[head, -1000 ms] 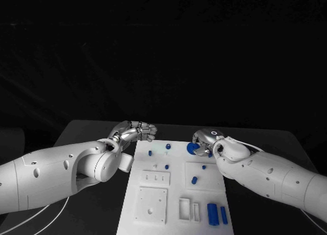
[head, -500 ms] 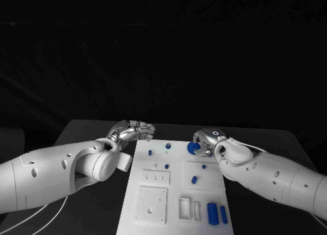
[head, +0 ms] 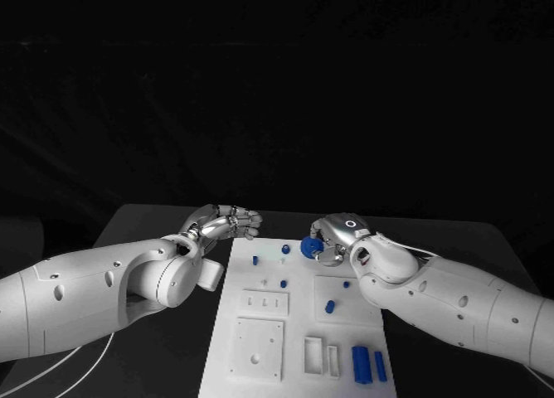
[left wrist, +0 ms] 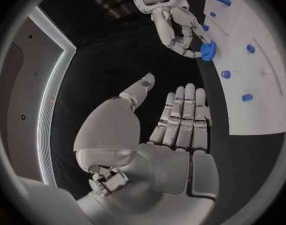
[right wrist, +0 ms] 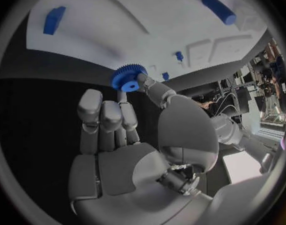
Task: Assemble the parts on the task board
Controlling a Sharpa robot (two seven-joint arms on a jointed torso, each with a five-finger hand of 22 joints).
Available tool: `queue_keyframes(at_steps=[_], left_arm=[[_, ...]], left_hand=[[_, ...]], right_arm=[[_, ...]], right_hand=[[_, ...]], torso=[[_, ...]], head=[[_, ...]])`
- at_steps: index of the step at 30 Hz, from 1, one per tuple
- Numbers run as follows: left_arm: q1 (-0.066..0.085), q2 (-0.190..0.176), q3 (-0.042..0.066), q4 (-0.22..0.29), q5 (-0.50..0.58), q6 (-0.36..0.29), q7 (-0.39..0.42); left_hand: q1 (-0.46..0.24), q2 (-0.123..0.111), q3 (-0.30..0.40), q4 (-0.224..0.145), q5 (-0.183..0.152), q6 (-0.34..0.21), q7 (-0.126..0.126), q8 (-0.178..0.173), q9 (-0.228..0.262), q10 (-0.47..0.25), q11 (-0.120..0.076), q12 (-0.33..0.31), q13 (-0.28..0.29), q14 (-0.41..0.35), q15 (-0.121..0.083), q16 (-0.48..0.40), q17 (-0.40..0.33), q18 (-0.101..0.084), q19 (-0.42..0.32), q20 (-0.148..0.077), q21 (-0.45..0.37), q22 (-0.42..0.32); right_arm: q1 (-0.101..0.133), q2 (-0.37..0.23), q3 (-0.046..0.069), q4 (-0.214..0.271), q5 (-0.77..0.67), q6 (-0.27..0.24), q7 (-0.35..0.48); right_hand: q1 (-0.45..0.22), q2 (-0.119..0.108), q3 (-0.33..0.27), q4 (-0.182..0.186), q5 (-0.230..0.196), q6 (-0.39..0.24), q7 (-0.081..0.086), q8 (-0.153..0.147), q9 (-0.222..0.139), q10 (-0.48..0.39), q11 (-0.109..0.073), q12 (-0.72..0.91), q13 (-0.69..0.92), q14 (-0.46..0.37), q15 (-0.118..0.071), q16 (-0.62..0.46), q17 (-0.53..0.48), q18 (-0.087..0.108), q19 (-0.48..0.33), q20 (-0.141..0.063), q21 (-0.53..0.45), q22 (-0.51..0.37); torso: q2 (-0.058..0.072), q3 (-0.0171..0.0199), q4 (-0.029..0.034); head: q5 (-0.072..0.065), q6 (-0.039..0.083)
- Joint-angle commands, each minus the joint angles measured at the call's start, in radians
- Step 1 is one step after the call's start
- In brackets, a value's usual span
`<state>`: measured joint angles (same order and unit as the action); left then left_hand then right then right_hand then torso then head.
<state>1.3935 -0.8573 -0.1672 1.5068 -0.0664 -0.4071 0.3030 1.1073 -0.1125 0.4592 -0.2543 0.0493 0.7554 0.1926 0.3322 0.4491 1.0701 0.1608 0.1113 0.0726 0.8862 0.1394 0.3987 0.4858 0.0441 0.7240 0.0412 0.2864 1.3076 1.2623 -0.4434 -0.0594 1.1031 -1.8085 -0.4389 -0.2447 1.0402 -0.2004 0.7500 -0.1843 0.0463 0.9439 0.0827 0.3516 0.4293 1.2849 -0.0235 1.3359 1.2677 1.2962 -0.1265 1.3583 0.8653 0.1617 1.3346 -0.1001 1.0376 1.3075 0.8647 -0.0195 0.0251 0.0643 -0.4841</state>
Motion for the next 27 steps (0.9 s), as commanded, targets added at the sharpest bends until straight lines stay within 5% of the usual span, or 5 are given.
queue_keyframes(at_steps=[1, 12, 27], left_arm=[[0.002, 0.002, 0.001, 0.001, -0.005, 0.005, 0.011], [0.004, 0.008, 0.001, 0.0, -0.005, 0.004, 0.012], [0.006, 0.012, 0.001, 0.002, -0.01, 0.002, 0.012]], left_hand=[[-0.009, 0.004, 0.001, -0.005, 0.003, 0.007, 0.002, -0.001, -0.001, 0.006, 0.003, -0.006, -0.001, 0.003, 0.006, -0.005, 0.001, 0.015, -0.001, 0.003, 0.0, 0.022], [-0.008, 0.004, 0.002, -0.006, 0.003, 0.008, 0.001, -0.001, -0.001, 0.007, 0.003, -0.006, -0.001, 0.003, 0.006, -0.005, 0.002, 0.015, -0.001, 0.003, 0.0, 0.022], [-0.008, 0.004, 0.003, -0.007, 0.003, 0.009, 0.001, 0.0, -0.001, 0.007, 0.002, -0.007, -0.001, 0.003, 0.006, -0.005, 0.002, 0.015, -0.001, 0.003, 0.0, 0.022]], right_arm=[[0.0, 0.02, 0.0, 0.007, -0.057, -0.017, -0.01], [0.0, 0.103, -0.003, -0.025, -0.077, -0.008, -0.01], [-0.021, 0.171, -0.028, -0.086, -0.083, 0.024, -0.007]], right_hand=[[0.004, -0.008, 0.001, 0.007, 0.006, 0.091, 0.005, 0.005, 0.027, 0.004, 0.0, 0.004, 0.0, 0.001, -0.004, -0.007, 0.001, 0.1, 0.008, 0.0, 0.007, 0.013], [0.006, -0.012, 0.006, 0.013, 0.006, 0.091, 0.005, 0.004, 0.027, 0.004, 0.0, 0.003, 0.0, 0.001, -0.004, -0.008, 0.002, 0.1, 0.009, 0.0, 0.007, 0.013], [0.006, -0.015, 0.007, 0.016, 0.007, 0.089, 0.005, 0.002, 0.027, 0.001, 0.0, 0.0, -0.003, 0.001, -0.004, -0.008, 0.003, 0.1, 0.009, -0.001, 0.007, 0.013]], torso=[[0.001, -0.0009, 0.0019], [0.002, -0.0036, 0.0038], [0.004, -0.0039, 0.0035]], head=[[-0.001, 0.002], [0.001, 0.001], [0.011, -0.006]])
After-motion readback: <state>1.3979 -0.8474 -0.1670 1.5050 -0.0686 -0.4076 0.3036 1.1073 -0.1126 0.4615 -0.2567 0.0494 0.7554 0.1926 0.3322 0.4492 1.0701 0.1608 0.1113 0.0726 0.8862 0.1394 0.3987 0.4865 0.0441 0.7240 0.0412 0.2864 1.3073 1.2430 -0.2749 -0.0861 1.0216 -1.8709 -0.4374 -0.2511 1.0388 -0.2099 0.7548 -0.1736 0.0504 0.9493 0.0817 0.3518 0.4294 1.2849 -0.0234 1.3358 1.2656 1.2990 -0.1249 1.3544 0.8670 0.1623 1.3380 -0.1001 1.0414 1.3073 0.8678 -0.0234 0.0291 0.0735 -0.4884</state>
